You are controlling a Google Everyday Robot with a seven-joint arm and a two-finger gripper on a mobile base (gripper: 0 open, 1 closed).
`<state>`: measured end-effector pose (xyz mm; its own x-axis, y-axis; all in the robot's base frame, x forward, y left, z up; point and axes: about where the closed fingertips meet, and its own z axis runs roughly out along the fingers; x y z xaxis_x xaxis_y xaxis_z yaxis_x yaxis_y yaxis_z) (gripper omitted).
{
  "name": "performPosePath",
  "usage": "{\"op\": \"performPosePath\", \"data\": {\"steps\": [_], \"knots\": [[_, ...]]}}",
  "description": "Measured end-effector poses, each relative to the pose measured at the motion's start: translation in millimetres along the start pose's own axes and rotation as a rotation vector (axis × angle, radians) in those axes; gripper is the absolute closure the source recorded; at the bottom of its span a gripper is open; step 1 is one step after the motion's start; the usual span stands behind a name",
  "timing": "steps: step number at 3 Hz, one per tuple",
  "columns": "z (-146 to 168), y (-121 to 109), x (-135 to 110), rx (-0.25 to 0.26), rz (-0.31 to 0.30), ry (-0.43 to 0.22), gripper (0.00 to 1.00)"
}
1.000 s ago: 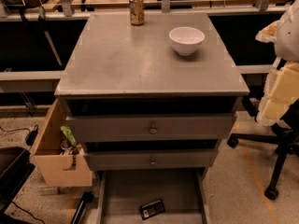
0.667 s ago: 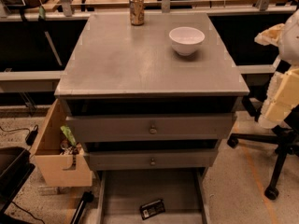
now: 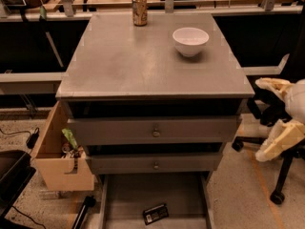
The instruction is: Pick rxbar chocolate from bottom drawer and place on counter
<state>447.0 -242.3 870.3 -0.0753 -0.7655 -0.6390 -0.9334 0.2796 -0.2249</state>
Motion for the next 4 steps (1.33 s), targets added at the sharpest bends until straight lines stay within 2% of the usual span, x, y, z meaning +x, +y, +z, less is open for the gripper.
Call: {"op": "performPosePath", "data": {"steps": [1,2,3,4], "knots": [[31.6,20.2,39.9,-0.043,-0.02,-0.159,0.0],[56.5,43.9,72.3,-0.117,-0.148,-0.202,0.0],[62.5,47.7,77.9,-0.124,-0.252,-0.213,0.0],[62.5,47.6,77.6,-0.124,-0.254,-0.213,0.0]]}}
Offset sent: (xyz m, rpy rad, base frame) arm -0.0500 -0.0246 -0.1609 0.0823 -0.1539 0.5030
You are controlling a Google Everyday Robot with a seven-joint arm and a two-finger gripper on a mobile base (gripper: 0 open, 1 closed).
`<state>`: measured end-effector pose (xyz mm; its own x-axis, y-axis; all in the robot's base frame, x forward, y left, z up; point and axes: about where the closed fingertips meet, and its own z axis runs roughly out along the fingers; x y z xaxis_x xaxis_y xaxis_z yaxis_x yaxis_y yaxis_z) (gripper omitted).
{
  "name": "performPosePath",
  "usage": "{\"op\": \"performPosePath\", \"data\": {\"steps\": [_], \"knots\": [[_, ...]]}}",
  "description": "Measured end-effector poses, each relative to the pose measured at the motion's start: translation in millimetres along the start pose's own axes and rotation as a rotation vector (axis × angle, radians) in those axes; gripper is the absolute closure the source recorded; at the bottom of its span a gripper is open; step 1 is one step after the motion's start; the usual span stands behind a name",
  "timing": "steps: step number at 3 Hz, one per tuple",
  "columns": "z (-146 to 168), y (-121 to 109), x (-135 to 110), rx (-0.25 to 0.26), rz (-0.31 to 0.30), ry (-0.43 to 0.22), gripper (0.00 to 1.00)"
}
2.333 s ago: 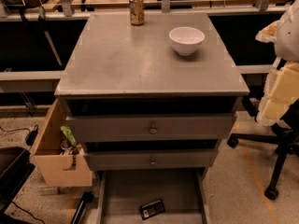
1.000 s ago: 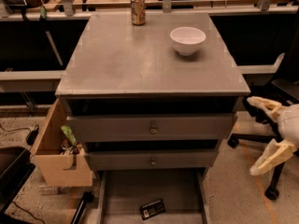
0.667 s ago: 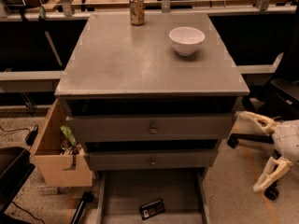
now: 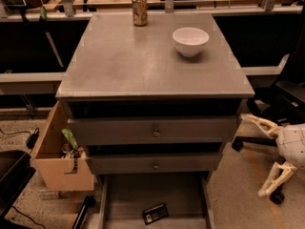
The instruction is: Pick rxbar chocolate from bottom drawer and place on counter
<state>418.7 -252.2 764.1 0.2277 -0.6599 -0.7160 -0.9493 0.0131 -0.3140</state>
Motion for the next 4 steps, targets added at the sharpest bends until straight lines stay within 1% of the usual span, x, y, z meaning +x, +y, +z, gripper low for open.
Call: {"op": "performPosePath", "data": {"steps": [1,2,3,4], "knots": [[9.2,-1.7,4.4,-0.01,0.018,-0.016,0.0],[57.7,2.1,51.4,-0.044,0.114,-0.018,0.0],[104.6,11.5,103.0,-0.056,0.181,-0.022,0.0],[146.1,24.8,157.3,-0.047,0.202,-0.007,0.0]]}}
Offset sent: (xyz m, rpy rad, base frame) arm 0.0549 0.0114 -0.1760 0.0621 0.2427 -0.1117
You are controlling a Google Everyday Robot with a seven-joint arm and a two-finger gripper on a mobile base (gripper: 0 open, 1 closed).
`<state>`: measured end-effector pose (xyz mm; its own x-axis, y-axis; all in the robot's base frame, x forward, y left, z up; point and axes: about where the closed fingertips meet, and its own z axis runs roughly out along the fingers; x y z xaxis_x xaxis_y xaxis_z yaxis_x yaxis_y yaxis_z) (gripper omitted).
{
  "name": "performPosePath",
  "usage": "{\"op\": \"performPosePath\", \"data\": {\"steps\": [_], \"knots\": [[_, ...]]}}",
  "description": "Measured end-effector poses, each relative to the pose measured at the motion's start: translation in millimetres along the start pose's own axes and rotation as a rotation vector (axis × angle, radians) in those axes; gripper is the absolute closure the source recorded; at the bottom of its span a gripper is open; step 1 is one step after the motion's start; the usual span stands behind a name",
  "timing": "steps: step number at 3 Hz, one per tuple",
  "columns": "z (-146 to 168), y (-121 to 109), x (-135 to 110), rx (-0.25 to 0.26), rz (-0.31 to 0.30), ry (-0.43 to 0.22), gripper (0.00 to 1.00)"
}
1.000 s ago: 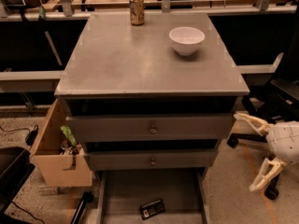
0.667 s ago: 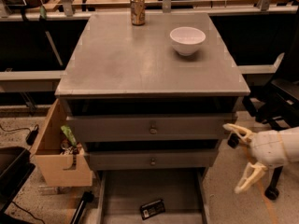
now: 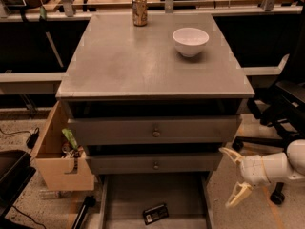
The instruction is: Pick rxbar chocolate from bottom drawer and place on counter
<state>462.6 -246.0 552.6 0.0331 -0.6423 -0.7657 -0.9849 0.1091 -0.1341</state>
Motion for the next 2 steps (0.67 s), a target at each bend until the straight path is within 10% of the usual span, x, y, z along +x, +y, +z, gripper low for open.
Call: {"op": "performPosePath", "data": {"steps": [2], "knots": [[40.8,11.9,76.2,0.03,0.006,0.097,0.0]]}}
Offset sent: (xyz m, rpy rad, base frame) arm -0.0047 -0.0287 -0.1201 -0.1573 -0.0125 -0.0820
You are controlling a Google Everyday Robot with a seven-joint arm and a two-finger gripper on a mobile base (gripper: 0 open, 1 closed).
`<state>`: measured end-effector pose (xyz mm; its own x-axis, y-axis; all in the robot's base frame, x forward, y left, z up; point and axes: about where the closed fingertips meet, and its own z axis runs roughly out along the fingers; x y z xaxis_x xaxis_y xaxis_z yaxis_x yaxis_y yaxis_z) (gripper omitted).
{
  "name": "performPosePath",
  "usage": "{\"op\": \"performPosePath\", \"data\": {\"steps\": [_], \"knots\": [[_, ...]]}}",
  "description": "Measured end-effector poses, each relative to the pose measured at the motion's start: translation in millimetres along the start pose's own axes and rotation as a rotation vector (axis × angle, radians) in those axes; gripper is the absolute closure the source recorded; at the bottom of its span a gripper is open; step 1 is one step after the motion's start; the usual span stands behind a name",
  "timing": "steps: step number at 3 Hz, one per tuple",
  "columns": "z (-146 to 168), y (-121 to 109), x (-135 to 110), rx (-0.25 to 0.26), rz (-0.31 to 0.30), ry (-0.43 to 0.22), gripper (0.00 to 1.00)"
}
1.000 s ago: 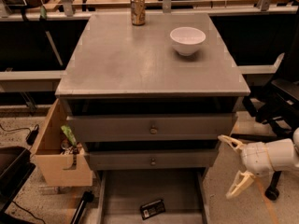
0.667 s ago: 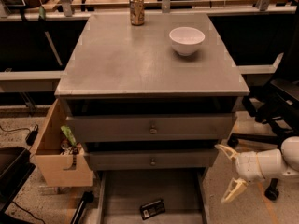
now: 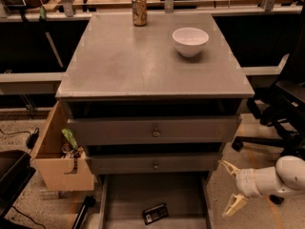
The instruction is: Pick rxbar chocolate from bottom drawer and place on counter
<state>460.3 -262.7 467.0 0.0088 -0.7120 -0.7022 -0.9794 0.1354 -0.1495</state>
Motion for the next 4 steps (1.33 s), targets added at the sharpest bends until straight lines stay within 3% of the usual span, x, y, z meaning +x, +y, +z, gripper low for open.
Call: {"op": "performPosePath", "data": {"steps": [1,2,4], "knots": [[0.7,-1.9,0.7,0.007,-0.001,0.003,0.0],[31.4,1.2,6.6,-0.018,0.019,0.021,0.0],[170.8,27.6,17.2,-0.176,-0.012,0.076,0.0]]}}
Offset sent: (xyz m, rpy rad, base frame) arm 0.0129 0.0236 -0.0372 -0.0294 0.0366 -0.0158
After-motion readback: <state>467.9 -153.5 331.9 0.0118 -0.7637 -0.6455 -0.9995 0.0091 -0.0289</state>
